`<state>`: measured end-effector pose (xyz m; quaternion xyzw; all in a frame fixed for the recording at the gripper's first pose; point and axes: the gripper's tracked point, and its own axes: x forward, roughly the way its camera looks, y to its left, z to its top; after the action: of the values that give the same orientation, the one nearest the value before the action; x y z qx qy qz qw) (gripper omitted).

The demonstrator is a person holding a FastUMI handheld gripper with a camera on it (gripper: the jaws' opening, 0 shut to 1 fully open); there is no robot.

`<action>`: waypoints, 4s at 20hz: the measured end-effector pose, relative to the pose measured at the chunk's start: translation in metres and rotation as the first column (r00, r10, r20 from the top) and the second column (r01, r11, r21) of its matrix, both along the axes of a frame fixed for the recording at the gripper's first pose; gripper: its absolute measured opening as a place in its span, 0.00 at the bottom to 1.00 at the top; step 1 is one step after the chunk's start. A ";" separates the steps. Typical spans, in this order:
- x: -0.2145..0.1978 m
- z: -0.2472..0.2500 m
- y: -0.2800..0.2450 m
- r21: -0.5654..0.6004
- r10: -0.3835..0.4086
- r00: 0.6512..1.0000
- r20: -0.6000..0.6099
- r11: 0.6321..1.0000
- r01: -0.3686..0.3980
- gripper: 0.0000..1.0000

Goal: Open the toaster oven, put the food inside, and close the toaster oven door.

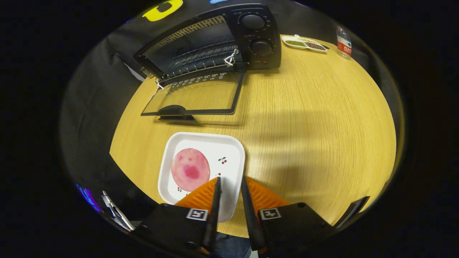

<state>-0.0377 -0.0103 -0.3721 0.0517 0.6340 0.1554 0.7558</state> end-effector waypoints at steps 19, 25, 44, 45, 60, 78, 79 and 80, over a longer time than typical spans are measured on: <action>-0.008 0.035 0.039 0.329 -0.201 0.960 -0.197 0.909 0.258 0.02; 0.017 0.064 0.057 0.421 -0.342 0.925 -0.167 0.824 0.380 0.02; 0.122 0.066 0.109 0.511 -0.796 0.573 -0.194 0.417 0.752 0.01; 0.127 0.065 0.113 0.513 -0.807 0.556 -0.197 0.399 0.760 0.01; 0.204 0.043 0.142 0.488 -0.935 0.307 -0.175 0.188 0.852 0.02; 0.220 0.066 0.137 0.581 -0.956 0.259 -0.138 0.134 0.803 0.62; 0.219 0.068 0.139 0.590 -0.952 0.283 -0.118 0.162 0.791 0.80; 0.213 0.072 0.139 0.595 -0.947 0.310 -0.089 0.199 0.779 0.97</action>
<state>0.1753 0.1288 -0.3000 0.5871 0.2955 -0.1264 0.7430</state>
